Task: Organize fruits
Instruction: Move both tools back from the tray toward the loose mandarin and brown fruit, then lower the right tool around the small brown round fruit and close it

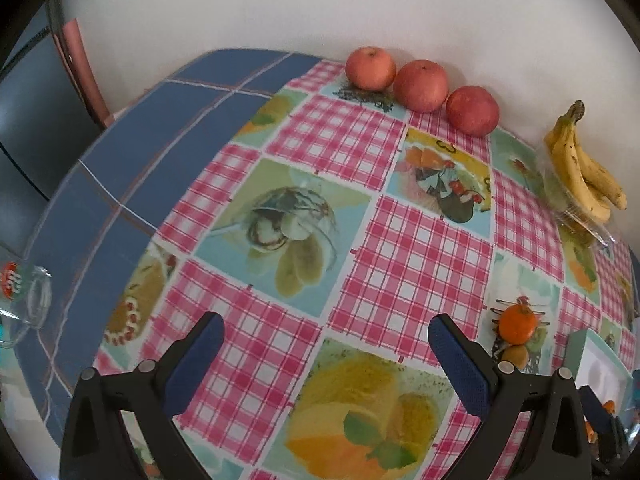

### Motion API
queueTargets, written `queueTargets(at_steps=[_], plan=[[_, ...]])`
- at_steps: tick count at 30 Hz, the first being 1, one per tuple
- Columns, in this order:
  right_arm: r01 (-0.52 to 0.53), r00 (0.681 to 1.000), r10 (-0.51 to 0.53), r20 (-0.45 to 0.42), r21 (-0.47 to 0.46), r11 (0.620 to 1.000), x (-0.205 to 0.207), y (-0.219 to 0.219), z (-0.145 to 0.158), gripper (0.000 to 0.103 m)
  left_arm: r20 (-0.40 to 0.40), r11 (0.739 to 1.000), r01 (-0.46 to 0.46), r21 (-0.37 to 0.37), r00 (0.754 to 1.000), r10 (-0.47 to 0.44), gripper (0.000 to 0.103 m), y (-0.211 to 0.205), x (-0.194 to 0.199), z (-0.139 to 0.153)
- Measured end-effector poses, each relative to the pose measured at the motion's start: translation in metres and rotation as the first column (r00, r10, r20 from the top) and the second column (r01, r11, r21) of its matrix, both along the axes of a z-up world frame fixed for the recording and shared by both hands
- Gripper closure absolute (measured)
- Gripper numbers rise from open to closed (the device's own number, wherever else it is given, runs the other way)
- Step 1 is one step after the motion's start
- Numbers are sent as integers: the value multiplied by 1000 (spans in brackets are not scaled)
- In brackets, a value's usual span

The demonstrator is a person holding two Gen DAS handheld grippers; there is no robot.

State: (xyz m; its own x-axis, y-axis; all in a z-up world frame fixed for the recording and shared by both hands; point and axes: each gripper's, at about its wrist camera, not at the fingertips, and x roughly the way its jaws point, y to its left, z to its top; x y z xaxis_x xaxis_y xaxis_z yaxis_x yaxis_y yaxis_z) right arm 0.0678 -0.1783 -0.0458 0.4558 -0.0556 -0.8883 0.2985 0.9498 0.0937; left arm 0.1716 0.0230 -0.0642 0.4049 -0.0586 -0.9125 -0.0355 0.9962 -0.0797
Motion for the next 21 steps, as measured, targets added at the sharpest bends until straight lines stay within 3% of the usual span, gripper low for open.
queueTargets(at_steps=[5,8,15,17,21], plan=[[-3,1000,3,-18,2,1000,15,3,-12,16,-6,1000,-12,-17,1000,12,0,-1,9,-6],[-5,1000,5,-28,9,1000,23,3,-18,29,8,1000,16,13,1000,-16,0,-10,12,-6],[-18,999,20,-42,39,999,34,4,-26,43,8,1000,28,5,1000,-28,1,-19,14,-6],[-28,998,30,-48,43,999,36,7,-28,53,6,1000,22,3,1000,-22,1,-19,14,-7],[-52,997,54,-47,51,997,40,12,-31,55,-1,1000,13,4,1000,-13,1,-18,15,-9]])
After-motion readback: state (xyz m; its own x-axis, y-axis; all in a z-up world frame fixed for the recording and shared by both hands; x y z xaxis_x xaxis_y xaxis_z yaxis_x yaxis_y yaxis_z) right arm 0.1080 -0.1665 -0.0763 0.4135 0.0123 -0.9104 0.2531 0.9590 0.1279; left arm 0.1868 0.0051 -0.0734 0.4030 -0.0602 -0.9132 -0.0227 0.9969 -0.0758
